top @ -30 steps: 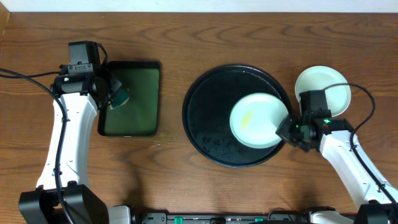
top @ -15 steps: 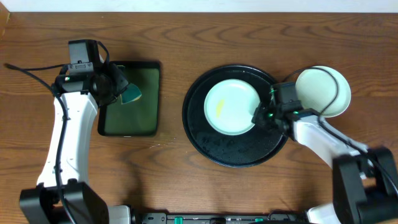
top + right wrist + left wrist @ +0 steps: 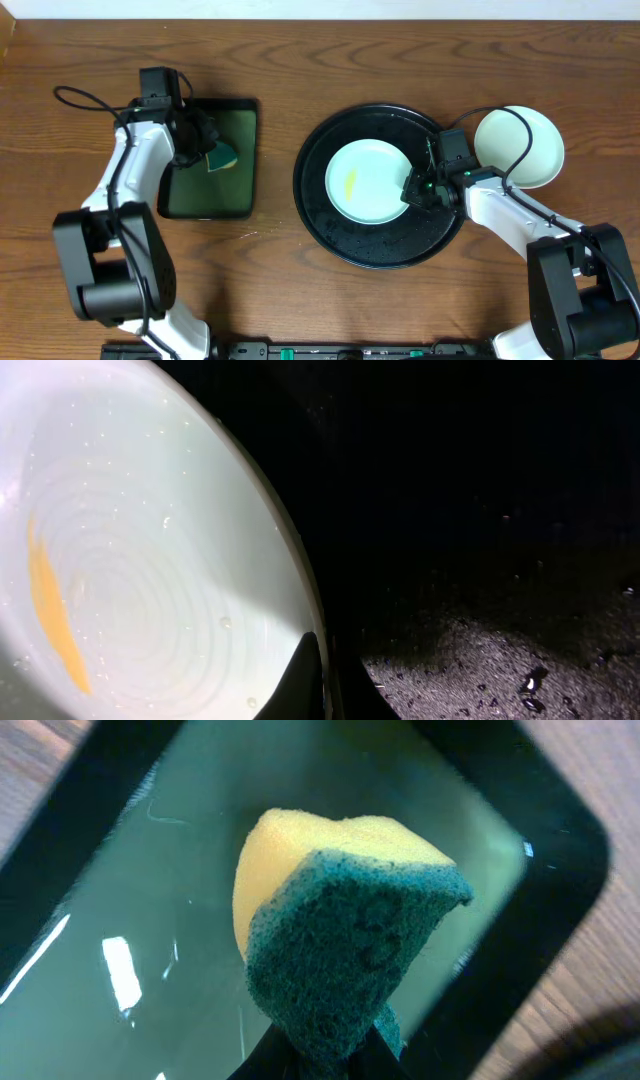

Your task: Clean dirty plates on tray and stack at the side

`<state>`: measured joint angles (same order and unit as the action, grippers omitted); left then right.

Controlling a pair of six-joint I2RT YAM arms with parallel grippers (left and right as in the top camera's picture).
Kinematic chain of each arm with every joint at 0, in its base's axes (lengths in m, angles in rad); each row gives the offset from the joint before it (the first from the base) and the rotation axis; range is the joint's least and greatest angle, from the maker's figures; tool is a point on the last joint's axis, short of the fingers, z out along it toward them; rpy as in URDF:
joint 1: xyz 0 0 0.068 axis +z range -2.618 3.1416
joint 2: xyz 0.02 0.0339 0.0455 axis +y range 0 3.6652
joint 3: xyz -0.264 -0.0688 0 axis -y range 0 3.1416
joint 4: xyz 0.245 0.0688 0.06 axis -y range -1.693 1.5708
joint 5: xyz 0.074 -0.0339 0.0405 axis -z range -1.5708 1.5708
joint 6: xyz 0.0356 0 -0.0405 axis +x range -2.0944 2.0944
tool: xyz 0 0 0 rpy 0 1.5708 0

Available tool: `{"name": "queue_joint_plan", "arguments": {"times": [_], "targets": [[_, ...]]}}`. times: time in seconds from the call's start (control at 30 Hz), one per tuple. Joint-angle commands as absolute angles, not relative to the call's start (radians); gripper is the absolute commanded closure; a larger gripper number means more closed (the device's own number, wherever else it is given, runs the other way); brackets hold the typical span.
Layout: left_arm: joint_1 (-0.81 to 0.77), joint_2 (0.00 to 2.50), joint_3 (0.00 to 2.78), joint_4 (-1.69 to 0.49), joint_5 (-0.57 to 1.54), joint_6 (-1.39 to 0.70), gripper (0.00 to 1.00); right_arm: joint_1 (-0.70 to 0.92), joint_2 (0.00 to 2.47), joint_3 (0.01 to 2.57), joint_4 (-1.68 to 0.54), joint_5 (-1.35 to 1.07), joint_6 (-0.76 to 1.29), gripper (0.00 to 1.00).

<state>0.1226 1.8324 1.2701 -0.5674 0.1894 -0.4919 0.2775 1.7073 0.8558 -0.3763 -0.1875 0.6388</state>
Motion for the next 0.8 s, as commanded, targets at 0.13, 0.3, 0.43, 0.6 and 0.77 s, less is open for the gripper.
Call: {"name": "queue_joint_plan", "arguments": {"times": [0.13,0.3,0.43,0.6,0.77], "targets": [[0.125,1.911,1.263,-0.541,0.198,-0.476,0.85,0.283,1.719,0.841,-0.403,-0.110,0.619,0.99],[0.128,1.929,1.264,-0.539,0.198,-0.475,0.60,0.283,1.719,0.841,-0.404,-0.110,0.619,0.99],[0.129,1.900,1.270,-0.541,0.198,-0.466,0.52,0.283,1.719,0.841,-0.404,-0.110,0.619,0.99],[0.129,1.839,1.270,-0.564,0.194,-0.464,0.46,0.283,1.719,0.841,-0.405,-0.110,0.619,0.99],[0.129,1.814,1.270,-0.580,0.194,-0.464,0.46,0.283,1.719,0.841,-0.404,-0.110,0.619,0.99]]}}
